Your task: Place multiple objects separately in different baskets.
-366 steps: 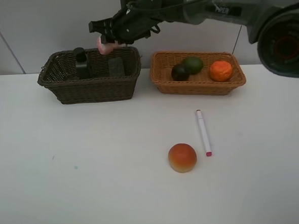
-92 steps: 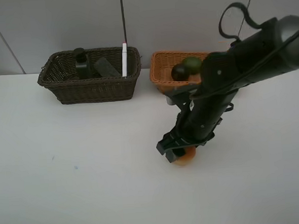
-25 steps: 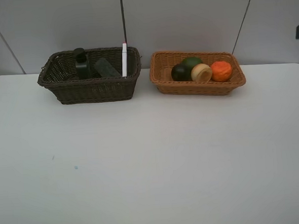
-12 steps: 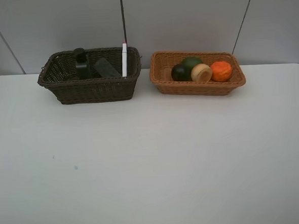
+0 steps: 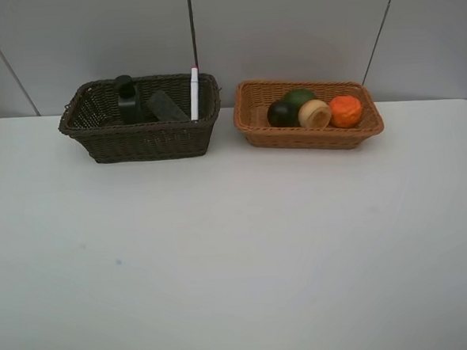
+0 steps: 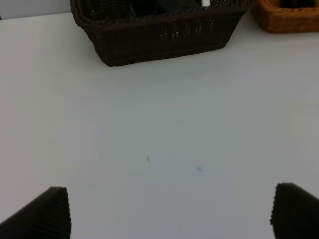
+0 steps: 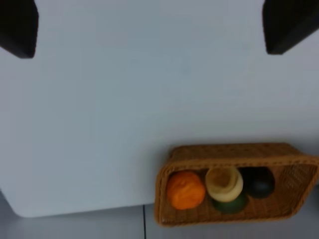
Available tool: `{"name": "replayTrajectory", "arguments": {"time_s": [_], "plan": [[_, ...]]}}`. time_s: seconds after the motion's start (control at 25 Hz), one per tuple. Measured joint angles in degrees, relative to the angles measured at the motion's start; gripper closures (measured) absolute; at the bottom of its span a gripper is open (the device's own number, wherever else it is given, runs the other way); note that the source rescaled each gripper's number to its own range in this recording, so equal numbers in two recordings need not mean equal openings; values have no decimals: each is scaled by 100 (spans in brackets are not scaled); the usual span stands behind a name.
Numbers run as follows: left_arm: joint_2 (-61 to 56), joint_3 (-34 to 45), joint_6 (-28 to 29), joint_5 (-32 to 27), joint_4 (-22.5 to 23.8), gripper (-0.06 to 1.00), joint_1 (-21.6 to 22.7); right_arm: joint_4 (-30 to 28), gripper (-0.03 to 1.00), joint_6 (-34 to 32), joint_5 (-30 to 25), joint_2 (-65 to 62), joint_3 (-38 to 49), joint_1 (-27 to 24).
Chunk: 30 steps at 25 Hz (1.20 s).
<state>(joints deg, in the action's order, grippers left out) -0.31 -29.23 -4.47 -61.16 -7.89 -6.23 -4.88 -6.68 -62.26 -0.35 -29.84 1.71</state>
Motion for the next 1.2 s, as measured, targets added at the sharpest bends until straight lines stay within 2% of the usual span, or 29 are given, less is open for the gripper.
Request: {"name": "replayTrajectory", "arguments": {"time_s": [1.2], "plan": [[0, 0, 0, 0, -17, -4, 0, -104, -3, 18, 71, 0, 48, -10]]}}
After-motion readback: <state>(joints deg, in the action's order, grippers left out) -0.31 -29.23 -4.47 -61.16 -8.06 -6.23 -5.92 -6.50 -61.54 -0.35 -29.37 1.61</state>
